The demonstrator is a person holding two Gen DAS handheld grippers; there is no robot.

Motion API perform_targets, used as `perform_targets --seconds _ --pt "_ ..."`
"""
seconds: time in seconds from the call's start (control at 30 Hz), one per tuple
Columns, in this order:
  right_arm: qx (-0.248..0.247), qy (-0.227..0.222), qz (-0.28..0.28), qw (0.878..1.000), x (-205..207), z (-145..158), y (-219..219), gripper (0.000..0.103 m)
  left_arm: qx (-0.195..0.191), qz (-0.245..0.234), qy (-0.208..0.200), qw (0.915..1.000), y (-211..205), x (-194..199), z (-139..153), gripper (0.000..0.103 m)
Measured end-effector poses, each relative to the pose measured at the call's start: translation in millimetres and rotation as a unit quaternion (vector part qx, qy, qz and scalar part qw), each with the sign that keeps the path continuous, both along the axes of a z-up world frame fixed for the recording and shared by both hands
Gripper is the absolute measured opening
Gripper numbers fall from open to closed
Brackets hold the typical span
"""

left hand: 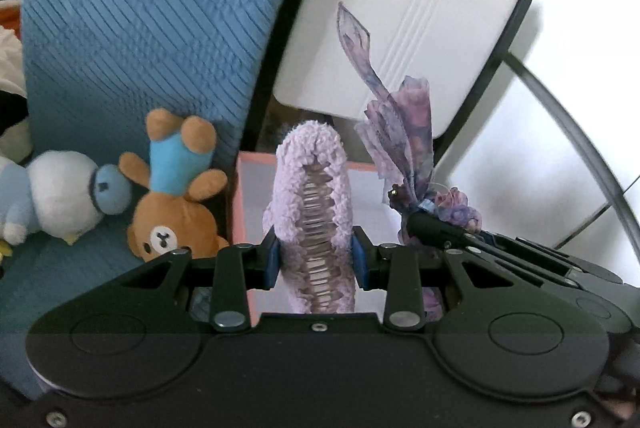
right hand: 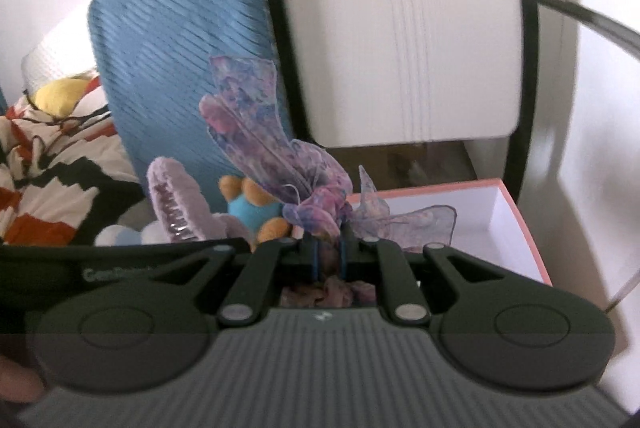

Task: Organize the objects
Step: 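Carry the lavender plush with left tool while right tool carries tulle over the pink box, then open left tool to drop the lavender plush while right tool releases tulle into box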

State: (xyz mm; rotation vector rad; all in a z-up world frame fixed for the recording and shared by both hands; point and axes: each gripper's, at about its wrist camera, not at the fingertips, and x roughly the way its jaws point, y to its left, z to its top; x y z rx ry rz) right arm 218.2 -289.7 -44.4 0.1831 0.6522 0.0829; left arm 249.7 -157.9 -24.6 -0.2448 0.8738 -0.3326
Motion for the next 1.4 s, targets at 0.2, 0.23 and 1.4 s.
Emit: perform_targets --seconds 0.2,0.23,1.4 --pt "-0.012 0.04 -0.022 0.999 9.8 -33.3 -24.6 0.013 -0.018 -0.02 0.062 0.9977 -19.6 21.4 -39.6 0.033" --pt "-0.007 0.048 -0.027 0.998 11.7 -39.9 -29.7 0.013 -0.02 -0.024 0.073 0.9968 -23.1 25.0 -46.9 0.033" --pt "0.031 0.113 -0.073 0.99 22.3 -84.9 -68.7 0.053 0.035 -0.046 0.127 0.9903 -46.5 34.1 -90.2 0.044"
